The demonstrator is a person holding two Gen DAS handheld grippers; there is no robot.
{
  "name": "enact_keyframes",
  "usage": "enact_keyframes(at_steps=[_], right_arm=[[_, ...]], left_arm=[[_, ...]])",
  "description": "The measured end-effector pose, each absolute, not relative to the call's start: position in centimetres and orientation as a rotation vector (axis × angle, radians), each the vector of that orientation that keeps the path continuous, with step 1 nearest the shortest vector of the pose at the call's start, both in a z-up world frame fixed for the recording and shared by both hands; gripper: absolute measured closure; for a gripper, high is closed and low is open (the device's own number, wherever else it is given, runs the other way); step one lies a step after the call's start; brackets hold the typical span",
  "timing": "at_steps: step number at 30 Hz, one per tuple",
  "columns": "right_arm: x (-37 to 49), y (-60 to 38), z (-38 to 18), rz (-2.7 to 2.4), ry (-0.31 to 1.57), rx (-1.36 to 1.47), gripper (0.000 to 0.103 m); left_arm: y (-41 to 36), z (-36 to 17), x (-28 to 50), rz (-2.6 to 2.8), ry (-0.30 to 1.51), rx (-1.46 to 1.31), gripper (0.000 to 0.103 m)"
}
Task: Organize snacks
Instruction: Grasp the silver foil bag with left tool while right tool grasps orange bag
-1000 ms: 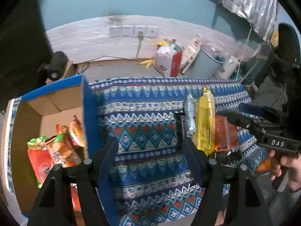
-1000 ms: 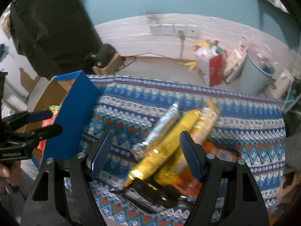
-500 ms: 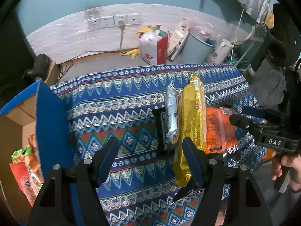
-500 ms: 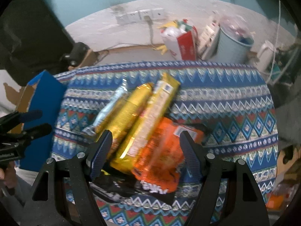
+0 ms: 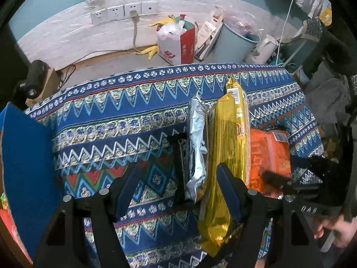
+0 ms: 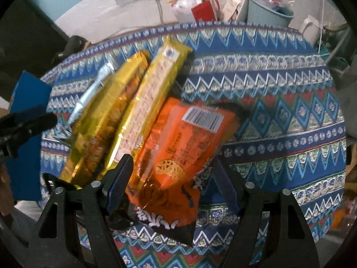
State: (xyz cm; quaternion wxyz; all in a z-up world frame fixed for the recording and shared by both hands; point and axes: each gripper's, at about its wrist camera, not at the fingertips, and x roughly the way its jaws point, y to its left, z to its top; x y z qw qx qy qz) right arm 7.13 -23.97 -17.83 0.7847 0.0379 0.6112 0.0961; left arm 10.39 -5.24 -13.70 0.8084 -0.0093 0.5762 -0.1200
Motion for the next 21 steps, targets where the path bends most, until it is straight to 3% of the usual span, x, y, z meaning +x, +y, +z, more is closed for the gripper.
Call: enact_keyframes(at_steps=[9, 16, 21], right_arm=[[7.8, -24.1, -20.3, 0.22, 1.341, 0.086, 0.029], [8.5, -24.9, -20.4, 0.241, 1.307, 0.072, 0.053], [9.4, -27.2, -19.7, 0.182, 1.274, 0.078, 0.056]], left_arm=[[-6.1, -15.8, 13.0, -0.252, 1.264, -0.062, 0.031], [-6.9, -16.9, 14.1, -0.257, 1.278, -0.072, 0.031], [-7.2, -17.3, 14.5, -0.278, 1.267, -0.091, 0.031]])
